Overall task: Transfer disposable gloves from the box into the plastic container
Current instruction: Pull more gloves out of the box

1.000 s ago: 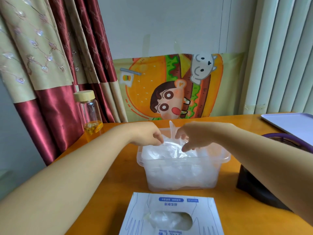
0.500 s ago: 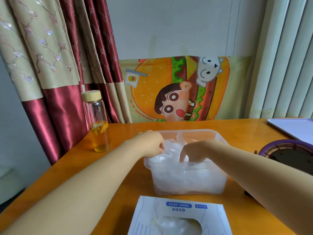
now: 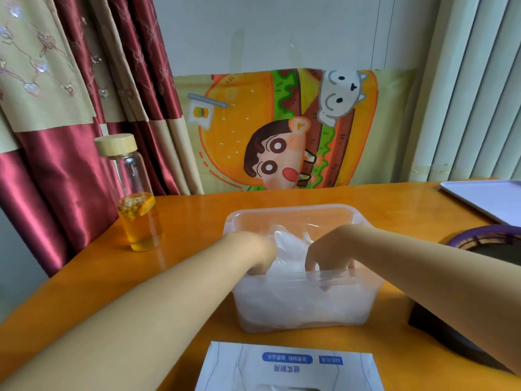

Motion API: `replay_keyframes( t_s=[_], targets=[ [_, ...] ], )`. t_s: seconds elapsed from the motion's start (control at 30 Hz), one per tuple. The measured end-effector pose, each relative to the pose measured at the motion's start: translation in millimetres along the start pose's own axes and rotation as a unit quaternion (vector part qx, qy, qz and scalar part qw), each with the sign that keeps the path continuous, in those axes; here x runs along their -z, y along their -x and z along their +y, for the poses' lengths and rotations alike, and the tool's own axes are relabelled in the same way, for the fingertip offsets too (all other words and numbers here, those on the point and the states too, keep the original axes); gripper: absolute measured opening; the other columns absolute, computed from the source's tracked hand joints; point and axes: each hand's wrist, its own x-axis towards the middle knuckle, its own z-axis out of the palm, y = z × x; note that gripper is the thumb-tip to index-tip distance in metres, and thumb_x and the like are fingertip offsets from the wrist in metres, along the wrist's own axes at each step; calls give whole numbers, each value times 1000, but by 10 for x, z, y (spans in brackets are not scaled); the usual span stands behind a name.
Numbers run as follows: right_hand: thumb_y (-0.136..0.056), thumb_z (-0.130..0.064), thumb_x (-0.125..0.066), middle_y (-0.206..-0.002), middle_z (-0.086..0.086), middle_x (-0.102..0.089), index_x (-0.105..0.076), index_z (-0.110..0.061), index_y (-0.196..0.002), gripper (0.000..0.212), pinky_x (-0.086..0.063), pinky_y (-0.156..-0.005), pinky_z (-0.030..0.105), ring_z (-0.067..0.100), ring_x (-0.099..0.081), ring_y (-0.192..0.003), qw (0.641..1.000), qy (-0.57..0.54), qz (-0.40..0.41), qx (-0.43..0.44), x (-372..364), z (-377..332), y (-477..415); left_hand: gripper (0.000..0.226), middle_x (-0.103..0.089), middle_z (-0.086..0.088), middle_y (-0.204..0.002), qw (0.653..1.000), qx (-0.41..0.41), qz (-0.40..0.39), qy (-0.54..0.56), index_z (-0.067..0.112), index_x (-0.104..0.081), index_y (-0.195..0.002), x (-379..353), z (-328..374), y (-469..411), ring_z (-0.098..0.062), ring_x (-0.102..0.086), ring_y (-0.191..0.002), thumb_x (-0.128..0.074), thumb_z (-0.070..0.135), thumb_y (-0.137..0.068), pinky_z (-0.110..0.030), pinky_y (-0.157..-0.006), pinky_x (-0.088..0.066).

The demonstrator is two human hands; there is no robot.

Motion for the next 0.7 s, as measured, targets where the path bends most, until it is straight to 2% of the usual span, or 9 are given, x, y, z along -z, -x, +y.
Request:
replay_keyframes(
  t_s=[0.07,0.13,0.2,0.27,0.33,0.43,0.5,0.57,0.7],
  targets=[
    [-91,-25,-62,-112,2,-47,-52,-21,-134,44,-55,-84,34,23,-55,-94,1000,-25,-17,-6,-11,24,24,37,-46,-15,-141,999,11,-41,-2,1,-48,-134,-22,57,-41,-34,-47,-125,-35,6,-99,-39,-101,-39],
    [-91,-26,-62,-102,0,-47,-52,-22,-133,43,-55,-87,39,25,-59,-93,999,-28,-21,-7,-16,38,20,35,-50,-16,-134,998,3,-56,5,2,-52,-130,-8,63,-23,-34,-51,-112,-38,8,-99,-40,-95,-42],
    [-91,-28,-62,-106,0,-47,-53,-22,-133,43,-55,-88,40,27,-62,-100,999,-33,-16,0,-15,41,43,30,-57,-11,-113,999,-9,-49,7,3,-59,-122,23,31,28,-29,-51,-91,-44,11,-98,-33,-76,-44],
    [-91,-29,-61,-111,0,-50,-55,-21,-130,40,-55,-85,35,25,-63,-101,999,-49,0,9,2,55,96,29,-57,-5,-101,999,-11,-33,21,5,-62,-118,77,-6,98,-25,-50,-85,-45,17,-98,-30,-68,-40],
    [-92,-27,-59,-117,1,-54,-58,-23,-126,34,-55,-82,30,19,-62,-92,997,-73,31,24,33,83,155,32,-60,-3,-99,998,-16,-19,51,8,-64,-116,163,-38,210,-24,-53,-85,-45,27,-99,-30,-72,-42],
    [-92,-27,-60,-126,-1,-58,-63,-24,-121,30,-52,-88,28,14,-62,-94,989,-85,107,52,87,111,266,37,-66,3,-115,989,-26,11,146,17,-60,-128,269,-140,414,-14,-61,-95,-44,34,-99,-27,-84,-51],
    [-91,-28,-61,-125,-2,-62,-64,-24,-120,29,-47,-98,31,16,-61,-107,982,-88,151,66,112,88,345,35,-66,2,-121,963,-36,35,265,14,-59,-130,285,-260,540,-9,-63,-97,-46,27,-100,-22,-84,-53],
    [-93,-27,-59,-127,-6,-61,-64,-22,-121,29,-40,-102,26,13,-57,-113,974,-88,190,85,121,29,462,33,-67,-2,-120,922,-39,63,380,10,-60,-128,234,-392,683,-10,-65,-102,-48,23,-100,-25,-89,-54],
    [-94,-25,-56,-128,-8,-60,-63,-23,-122,28,-37,-93,20,3,-53,-100,952,-100,263,118,134,-100,672,31,-70,-5,-109,835,-31,113,538,8,-60,-125,27,-556,958,-14,-70,-94,-46,22,-101,-30,-86,-57]
  ],
)
